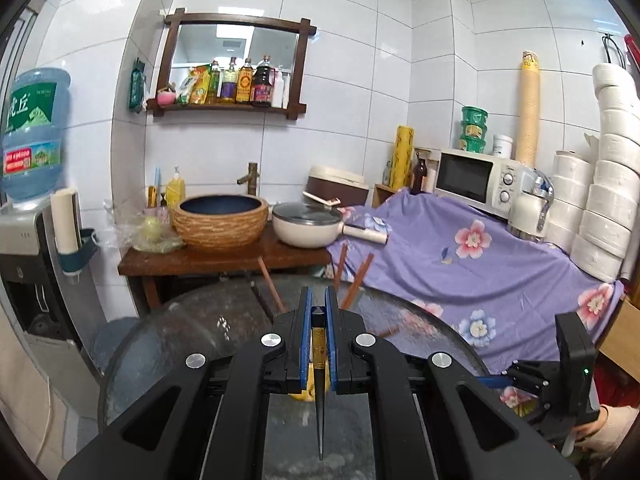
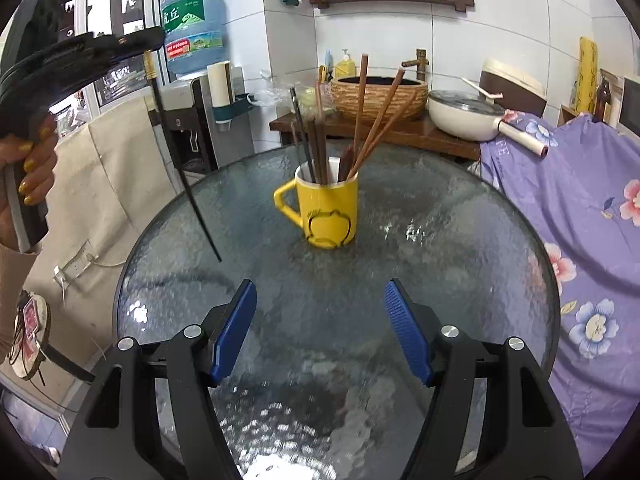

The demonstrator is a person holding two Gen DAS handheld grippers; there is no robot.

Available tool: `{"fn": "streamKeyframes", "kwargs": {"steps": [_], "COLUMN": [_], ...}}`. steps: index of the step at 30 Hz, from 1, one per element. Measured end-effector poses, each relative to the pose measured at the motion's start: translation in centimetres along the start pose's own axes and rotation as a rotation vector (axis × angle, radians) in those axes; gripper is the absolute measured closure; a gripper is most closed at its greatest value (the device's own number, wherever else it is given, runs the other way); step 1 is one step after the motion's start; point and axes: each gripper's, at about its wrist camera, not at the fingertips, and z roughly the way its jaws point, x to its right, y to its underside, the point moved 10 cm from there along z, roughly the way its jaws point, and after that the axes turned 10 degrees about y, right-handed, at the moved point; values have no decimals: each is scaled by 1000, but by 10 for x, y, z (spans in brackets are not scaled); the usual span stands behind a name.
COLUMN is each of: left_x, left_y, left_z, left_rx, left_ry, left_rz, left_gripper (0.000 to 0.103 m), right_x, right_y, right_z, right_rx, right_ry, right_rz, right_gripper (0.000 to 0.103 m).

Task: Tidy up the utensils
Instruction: 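Lower the black chopstick tip-first into the yellow mug with the left gripper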

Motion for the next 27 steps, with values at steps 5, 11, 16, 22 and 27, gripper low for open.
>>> {"fn": "streamKeyframes", "kwargs": {"steps": [5, 11, 16, 22, 27], "left_x": [-8, -13, -16, -20, -23], "left_y": [-37, -72, -82, -74, -62], "left_z": [26, 53, 78, 105, 118], "left_rx": [43, 91, 95, 57, 30], "left_ry": [-18, -47, -58, -63, -76], "left_rz": [-29, -19, -22, -24, -15], "left_gripper": [97, 97, 97, 97, 97], "right_x": [4, 4, 0, 1, 1], "right_y": [-21, -20, -12, -7, -4], "right_z": [8, 19, 22, 23, 26], "right_rx": [14, 4, -2, -3, -12], "right_ry": [23, 18, 11, 5, 0], "right_rz": [-14, -17, -32, -41, -36], "right_gripper": [35, 35, 35, 35, 35]}}
